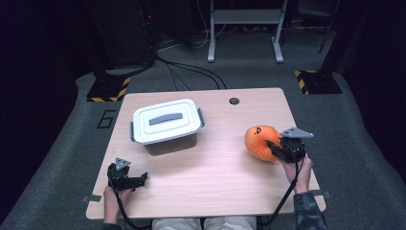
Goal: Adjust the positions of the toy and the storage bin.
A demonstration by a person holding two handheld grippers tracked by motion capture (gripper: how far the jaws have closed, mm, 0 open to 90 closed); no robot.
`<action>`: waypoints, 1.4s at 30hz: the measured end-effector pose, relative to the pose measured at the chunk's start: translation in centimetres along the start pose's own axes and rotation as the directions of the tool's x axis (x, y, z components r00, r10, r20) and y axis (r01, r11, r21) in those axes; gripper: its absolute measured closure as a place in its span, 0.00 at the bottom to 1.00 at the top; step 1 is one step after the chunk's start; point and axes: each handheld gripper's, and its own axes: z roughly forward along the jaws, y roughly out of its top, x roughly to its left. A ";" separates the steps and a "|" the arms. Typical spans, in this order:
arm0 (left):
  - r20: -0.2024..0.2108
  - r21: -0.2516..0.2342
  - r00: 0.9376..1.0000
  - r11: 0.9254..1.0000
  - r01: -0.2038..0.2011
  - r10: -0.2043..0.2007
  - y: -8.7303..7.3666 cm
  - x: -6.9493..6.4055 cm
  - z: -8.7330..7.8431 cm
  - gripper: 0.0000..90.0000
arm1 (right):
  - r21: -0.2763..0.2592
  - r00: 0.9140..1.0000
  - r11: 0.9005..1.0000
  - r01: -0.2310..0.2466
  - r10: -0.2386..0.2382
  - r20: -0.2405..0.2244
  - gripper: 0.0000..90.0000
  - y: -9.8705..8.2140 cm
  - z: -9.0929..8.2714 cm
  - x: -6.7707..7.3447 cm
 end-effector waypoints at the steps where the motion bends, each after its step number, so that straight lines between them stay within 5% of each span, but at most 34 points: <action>1: 0.001 0.001 1.000 1.000 0.000 0.000 0.0 0.0 0.0 0.02 | 0.000 1.000 1.000 -0.003 0.003 0.011 0.70 -0.1 0.0 -0.2; 12: 0.000 0.000 1.000 1.000 0.000 0.000 0.0 0.0 0.0 0.02 | -0.017 0.984 0.996 -0.091 0.093 0.152 0.68 -0.6 0.3 -2.3; 24: 0.000 0.000 1.000 1.000 0.000 0.000 0.0 0.0 0.0 0.02 | -0.023 0.943 0.978 -0.206 0.205 0.264 0.64 -0.8 1.0 -3.6; 31: 0.000 0.000 1.000 1.000 0.000 0.000 0.0 0.0 0.0 0.02 | 0.041 0.925 0.973 -0.227 0.203 0.323 0.55 -2.2 3.3 -3.9; 33: 0.000 0.000 1.000 1.000 0.000 0.000 0.0 0.0 0.0 0.02 | 0.034 0.927 0.973 -0.228 0.206 0.312 0.46 -2.4 3.1 -4.1; 34: 0.000 0.000 1.000 1.000 0.000 0.000 0.0 0.0 0.0 0.02 | 0.042 0.937 0.975 -0.216 0.195 0.291 0.32 -2.4 2.9 -4.3; 42: 0.000 0.000 1.000 1.000 0.000 0.000 0.0 0.0 0.0 0.02 | 0.038 0.959 0.976 -0.215 0.203 0.197 0.05 -2.0 2.1 -5.5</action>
